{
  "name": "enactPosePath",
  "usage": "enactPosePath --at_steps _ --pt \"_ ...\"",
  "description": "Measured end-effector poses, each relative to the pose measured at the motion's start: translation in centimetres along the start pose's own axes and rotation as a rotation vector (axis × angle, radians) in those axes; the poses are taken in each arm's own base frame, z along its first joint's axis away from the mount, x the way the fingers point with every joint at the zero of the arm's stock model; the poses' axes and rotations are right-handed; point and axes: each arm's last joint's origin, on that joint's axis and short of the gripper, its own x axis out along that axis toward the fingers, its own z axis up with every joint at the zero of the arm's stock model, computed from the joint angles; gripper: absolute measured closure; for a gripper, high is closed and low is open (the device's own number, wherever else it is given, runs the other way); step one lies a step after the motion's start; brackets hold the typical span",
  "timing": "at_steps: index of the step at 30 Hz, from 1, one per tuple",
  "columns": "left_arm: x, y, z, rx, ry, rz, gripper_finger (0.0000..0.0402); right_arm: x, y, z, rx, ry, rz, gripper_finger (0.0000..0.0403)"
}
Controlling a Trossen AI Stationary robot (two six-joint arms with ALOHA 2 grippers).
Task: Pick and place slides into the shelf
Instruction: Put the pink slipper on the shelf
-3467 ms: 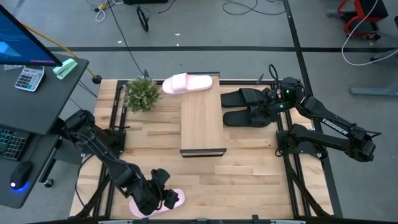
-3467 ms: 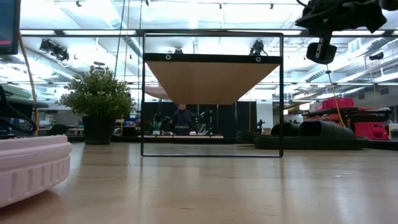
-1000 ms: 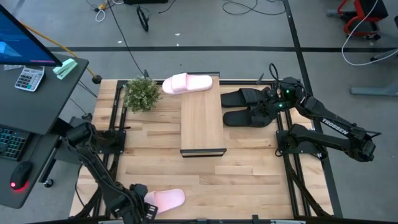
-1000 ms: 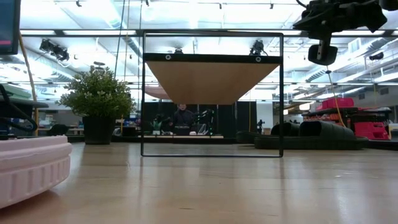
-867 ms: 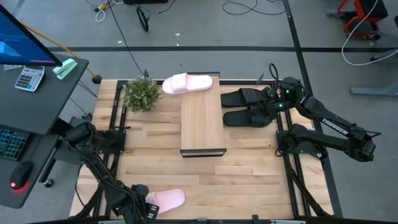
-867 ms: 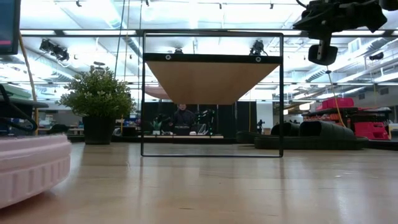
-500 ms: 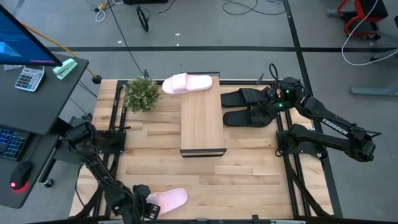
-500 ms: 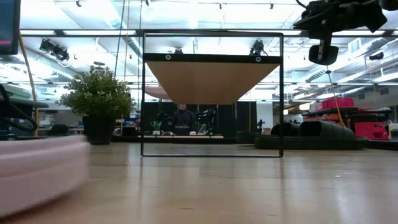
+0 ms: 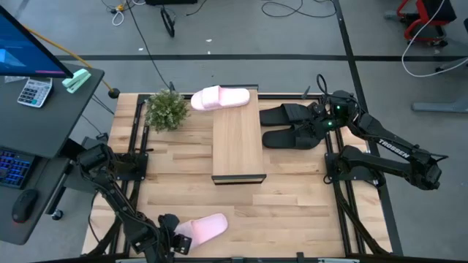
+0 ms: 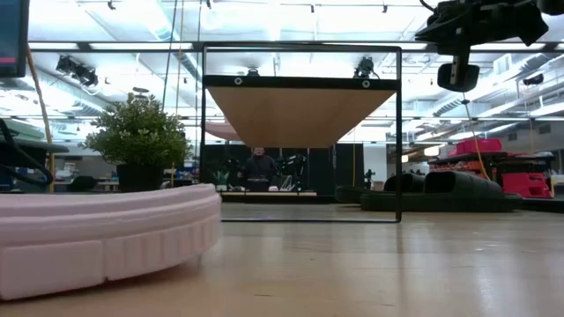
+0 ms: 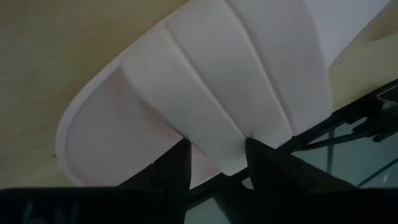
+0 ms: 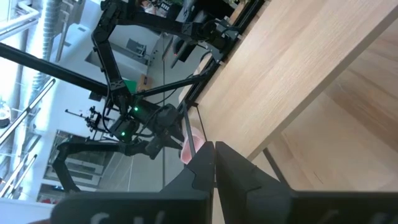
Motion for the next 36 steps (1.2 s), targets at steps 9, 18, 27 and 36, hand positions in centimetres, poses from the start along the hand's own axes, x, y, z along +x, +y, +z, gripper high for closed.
enactPosePath --at_steps 9,18,27,36 --pt "0.0 -0.3 0.3 -0.029 -0.097 -0.092 0.024 0.0 0.0 0.0 0.0 0.0 0.0 0.0383" --pt "-0.1 -0.5 0.5 -0.022 -0.19 -0.18 0.0239 0.0 0.0 0.0 0.017 0.0 0.0 0.0383" --pt "-0.2 -0.8 0.9 -0.019 -0.311 -0.287 0.0249 0.0 0.0 0.0 0.026 0.0 0.0 0.0383" --pt "0.0 -1.6 1.8 -0.048 -0.388 -0.337 0.0292 0.0 0.0 0.0 0.026 -0.001 0.0 0.0383"
